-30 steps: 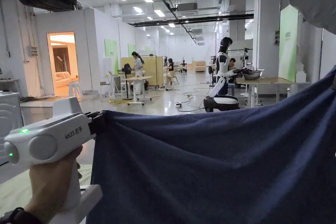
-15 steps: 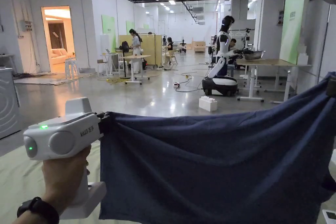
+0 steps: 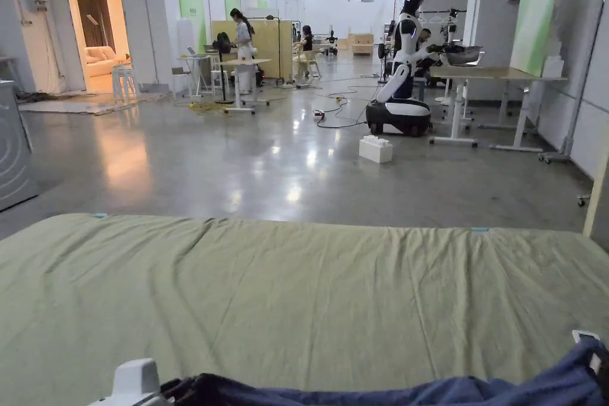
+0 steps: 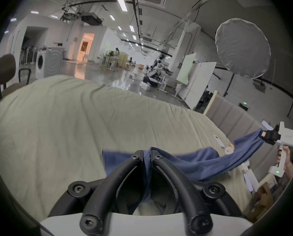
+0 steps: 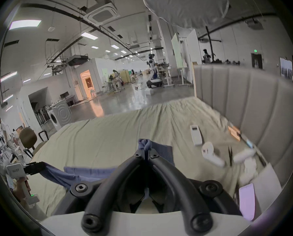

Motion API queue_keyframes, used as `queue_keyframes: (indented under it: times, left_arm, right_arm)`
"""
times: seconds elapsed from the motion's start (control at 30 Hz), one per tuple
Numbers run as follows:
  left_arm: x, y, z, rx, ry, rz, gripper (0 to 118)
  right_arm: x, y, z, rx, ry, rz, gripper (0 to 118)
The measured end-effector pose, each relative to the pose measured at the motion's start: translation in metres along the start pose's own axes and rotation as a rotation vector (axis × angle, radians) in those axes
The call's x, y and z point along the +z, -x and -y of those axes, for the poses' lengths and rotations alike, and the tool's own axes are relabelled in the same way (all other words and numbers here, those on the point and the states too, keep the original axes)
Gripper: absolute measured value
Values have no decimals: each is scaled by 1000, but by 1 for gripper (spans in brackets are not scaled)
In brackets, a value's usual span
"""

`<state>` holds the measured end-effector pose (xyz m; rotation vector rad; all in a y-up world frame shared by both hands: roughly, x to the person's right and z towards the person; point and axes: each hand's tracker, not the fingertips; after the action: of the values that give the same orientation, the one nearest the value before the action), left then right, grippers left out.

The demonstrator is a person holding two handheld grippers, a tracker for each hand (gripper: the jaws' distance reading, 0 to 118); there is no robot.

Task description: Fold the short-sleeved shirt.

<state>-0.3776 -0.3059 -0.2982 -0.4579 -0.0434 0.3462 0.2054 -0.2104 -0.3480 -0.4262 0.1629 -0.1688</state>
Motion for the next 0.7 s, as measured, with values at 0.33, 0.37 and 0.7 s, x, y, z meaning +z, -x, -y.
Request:
queue_keyframes:
  times: [0.33, 0.37, 0.7]
  left_arm:
    - [111, 45, 143, -18, 231, 16, 7]
    - [116, 45, 154, -9, 263, 10, 7]
    - [129, 41, 172, -24, 291, -38, 74]
  right_arm:
    - [133, -39, 162, 4, 232, 132, 2]
    - [140, -39, 174, 42, 264, 131, 2]
    - [126, -39, 204, 41, 342, 137, 79]
